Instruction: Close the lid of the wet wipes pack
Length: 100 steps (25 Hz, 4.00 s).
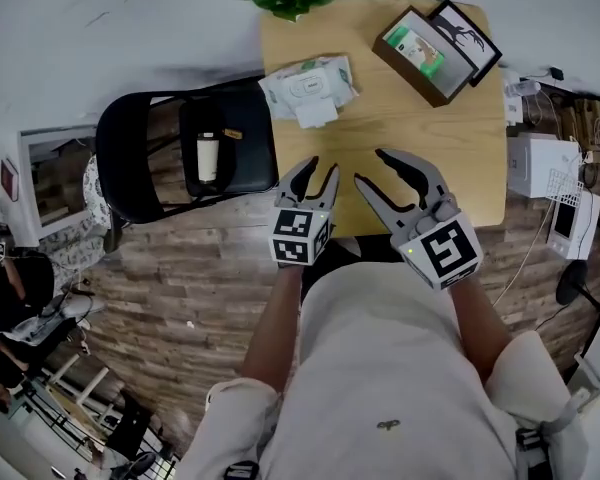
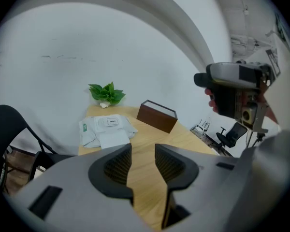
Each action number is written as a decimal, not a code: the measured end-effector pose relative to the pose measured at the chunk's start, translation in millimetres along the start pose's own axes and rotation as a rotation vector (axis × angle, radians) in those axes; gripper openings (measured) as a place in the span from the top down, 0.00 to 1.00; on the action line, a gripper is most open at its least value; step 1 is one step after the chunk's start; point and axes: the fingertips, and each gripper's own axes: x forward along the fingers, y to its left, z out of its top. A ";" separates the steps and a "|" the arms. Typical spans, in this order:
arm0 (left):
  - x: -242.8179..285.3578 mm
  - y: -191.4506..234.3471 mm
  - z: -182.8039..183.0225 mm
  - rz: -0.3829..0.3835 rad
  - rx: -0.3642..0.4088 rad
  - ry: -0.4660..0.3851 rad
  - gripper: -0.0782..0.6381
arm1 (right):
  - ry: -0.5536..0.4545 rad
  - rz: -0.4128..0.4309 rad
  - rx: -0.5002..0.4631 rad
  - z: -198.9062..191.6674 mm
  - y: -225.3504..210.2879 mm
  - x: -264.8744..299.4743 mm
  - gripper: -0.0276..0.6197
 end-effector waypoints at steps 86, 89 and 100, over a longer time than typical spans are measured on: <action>80.2 70.1 -12.8 0.140 -0.116 -0.040 0.71 | 0.063 0.030 0.048 -31.5 2.7 14.0 0.69; 77.7 70.1 -8.7 0.143 -0.112 -0.049 0.71 | 0.062 0.033 0.047 -29.0 3.8 15.0 0.69; 74.5 73.9 7.7 0.143 -0.083 -0.090 0.71 | 0.049 0.025 0.053 -25.5 1.4 15.8 0.69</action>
